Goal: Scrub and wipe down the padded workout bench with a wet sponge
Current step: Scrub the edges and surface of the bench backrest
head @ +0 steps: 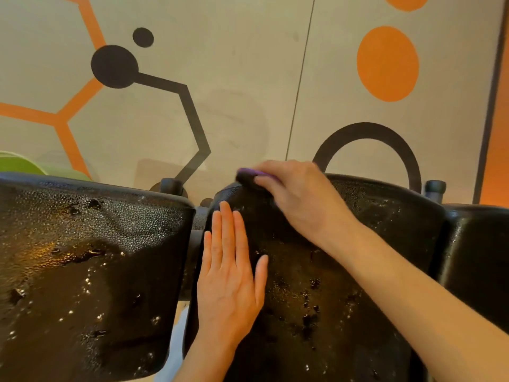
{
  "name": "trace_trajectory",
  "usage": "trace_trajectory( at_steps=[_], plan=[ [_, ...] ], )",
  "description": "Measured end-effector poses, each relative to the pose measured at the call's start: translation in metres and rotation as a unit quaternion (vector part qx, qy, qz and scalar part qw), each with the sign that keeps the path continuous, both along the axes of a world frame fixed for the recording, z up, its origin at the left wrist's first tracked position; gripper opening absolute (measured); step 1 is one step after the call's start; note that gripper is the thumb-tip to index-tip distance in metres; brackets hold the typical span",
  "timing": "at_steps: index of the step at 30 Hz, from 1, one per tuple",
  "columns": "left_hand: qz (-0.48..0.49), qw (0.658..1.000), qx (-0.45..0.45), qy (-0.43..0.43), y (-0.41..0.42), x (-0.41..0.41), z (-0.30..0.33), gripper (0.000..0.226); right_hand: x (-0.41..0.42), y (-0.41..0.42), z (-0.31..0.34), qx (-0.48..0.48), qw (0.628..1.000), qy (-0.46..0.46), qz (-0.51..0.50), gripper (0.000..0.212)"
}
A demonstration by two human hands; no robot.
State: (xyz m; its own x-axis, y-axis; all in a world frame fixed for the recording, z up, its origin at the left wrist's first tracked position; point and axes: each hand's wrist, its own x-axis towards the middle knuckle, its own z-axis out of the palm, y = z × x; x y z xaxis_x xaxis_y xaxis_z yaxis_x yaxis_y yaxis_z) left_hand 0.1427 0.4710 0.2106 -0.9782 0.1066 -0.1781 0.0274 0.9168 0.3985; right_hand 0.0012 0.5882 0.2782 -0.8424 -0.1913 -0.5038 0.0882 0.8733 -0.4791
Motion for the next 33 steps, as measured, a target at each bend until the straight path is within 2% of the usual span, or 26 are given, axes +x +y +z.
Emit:
trace_trajectory(
  at_steps=[2,4,9,11,14,17,22,28,33],
  plan=[
    [-0.002,1.000,-0.002,-0.002,0.001,0.001,0.001,0.076,0.003,0.046,0.016,0.060,0.995,0.022,-0.083,0.023],
    [0.000,1.000,-0.007,-0.003,0.001,0.001,0.001,0.077,0.007,0.050,0.016,0.087,0.986,0.050,-0.130,0.023],
    [-0.004,1.000,-0.001,0.000,0.000,0.001,0.000,0.076,0.012,-0.034,-0.006,0.022,0.997,0.074,-0.002,0.025],
    [-0.006,1.000,-0.003,-0.005,-0.001,0.001,0.001,0.077,0.012,0.003,0.000,0.031,0.997,0.067,-0.036,0.025],
    [-0.006,1.000,0.002,-0.013,0.000,0.001,0.004,0.076,0.018,0.083,0.016,0.077,0.985,0.072,-0.140,0.022],
    [-0.007,0.999,0.024,-0.029,-0.001,-0.001,0.009,0.076,0.021,0.112,0.023,0.066,0.975,0.055,-0.204,0.020],
    [-0.010,0.996,0.079,-0.031,0.009,-0.003,0.021,0.075,0.060,0.131,0.047,-0.016,0.913,0.163,-0.373,0.019],
    [-0.168,0.981,0.091,0.008,0.073,-0.004,0.031,0.068,0.115,0.173,0.044,-0.005,0.832,0.204,-0.516,0.023],
    [-0.238,0.969,0.057,0.020,0.108,-0.008,0.021,0.069,0.135,0.197,0.015,-0.034,0.770,0.249,-0.587,0.032]
  ],
)
